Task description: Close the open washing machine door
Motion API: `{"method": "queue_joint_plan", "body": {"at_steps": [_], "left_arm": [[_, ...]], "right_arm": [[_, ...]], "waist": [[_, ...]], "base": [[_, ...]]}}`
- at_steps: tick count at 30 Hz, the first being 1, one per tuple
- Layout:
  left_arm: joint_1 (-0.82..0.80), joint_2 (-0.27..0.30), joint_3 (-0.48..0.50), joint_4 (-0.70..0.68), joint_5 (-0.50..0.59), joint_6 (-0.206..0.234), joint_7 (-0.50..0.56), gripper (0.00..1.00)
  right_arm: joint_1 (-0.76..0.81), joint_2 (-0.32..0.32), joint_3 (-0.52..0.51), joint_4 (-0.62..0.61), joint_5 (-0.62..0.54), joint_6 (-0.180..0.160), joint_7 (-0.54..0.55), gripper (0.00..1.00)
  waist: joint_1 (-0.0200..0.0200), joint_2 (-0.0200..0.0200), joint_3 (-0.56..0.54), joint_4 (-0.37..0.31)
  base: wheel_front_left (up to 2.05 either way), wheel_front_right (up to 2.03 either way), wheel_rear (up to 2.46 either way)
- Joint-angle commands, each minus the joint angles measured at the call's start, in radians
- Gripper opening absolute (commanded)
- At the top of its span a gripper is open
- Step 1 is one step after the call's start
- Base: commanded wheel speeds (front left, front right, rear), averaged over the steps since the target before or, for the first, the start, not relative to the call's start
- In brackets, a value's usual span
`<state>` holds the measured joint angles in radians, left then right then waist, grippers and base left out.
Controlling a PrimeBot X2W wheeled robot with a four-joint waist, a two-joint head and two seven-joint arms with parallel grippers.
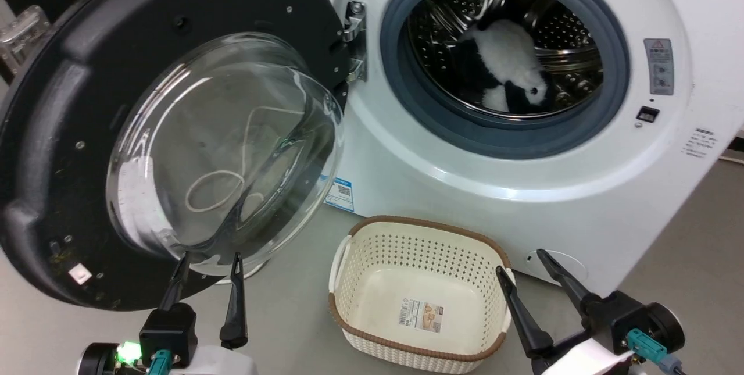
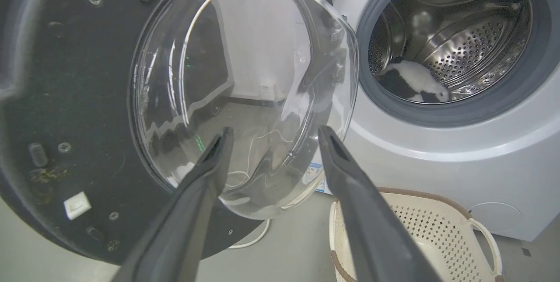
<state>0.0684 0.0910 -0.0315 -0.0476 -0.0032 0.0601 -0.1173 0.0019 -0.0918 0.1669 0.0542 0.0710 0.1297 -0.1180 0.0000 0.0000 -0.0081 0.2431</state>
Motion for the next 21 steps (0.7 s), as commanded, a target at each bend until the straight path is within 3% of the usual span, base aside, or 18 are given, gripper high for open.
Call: {"method": "queue_joint_plan", "body": {"at_steps": [1, 21], "left_arm": [[0.018, 0.007, -0.003, -0.007, -0.003, 0.006, -0.012, 1.00], [0.040, 0.025, -0.011, -0.014, -0.009, 0.020, -0.054, 1.00]], "right_arm": [[-0.008, -0.006, 0.009, 0.004, 0.006, 0.000, -0.011, 1.00], [0.008, -0.024, 0.053, 0.019, 0.018, 0.001, -0.053, 1.00]], "waist": [[0.0000, 0.0000, -0.001, 0.009], [0.0000, 0.0000, -0.002, 0.093]], "base": [[0.00, 0.00, 0.00], [0.00, 0.00, 0.00]]}}
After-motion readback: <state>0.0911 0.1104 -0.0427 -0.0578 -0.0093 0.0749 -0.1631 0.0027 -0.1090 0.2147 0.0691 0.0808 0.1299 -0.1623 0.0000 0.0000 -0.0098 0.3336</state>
